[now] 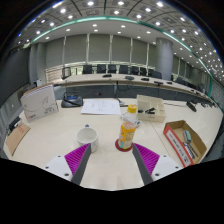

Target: Pour water

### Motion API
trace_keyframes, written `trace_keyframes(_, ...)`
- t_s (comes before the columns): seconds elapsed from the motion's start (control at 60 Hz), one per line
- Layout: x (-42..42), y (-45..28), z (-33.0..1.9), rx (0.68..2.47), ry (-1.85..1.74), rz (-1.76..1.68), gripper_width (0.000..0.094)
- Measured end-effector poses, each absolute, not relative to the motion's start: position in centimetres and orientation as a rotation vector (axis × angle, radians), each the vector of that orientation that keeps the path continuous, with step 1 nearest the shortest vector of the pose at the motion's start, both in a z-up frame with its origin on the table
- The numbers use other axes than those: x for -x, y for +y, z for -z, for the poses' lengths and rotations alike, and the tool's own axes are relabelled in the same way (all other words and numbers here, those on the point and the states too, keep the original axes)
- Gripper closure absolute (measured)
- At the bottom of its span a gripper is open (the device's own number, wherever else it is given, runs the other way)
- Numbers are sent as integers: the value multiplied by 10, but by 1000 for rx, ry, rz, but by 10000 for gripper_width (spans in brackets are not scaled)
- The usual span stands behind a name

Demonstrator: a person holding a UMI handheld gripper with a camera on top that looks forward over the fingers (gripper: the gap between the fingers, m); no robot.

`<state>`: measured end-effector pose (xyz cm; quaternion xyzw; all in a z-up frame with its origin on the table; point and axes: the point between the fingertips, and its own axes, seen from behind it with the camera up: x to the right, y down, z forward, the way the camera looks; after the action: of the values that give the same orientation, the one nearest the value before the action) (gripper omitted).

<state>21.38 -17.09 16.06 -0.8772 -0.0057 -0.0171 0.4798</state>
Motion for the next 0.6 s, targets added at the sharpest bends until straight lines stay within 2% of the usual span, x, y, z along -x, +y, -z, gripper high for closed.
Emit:
trace_keyframes(0.117, -181, -234, -194, 2149, 11, 56, 78)
trace_keyframes(0.25, -148, -293, -216, 2167, 6, 64, 77)
trace_keyframes(0.6, -122, -369, -228, 2198, 15, 84, 78)
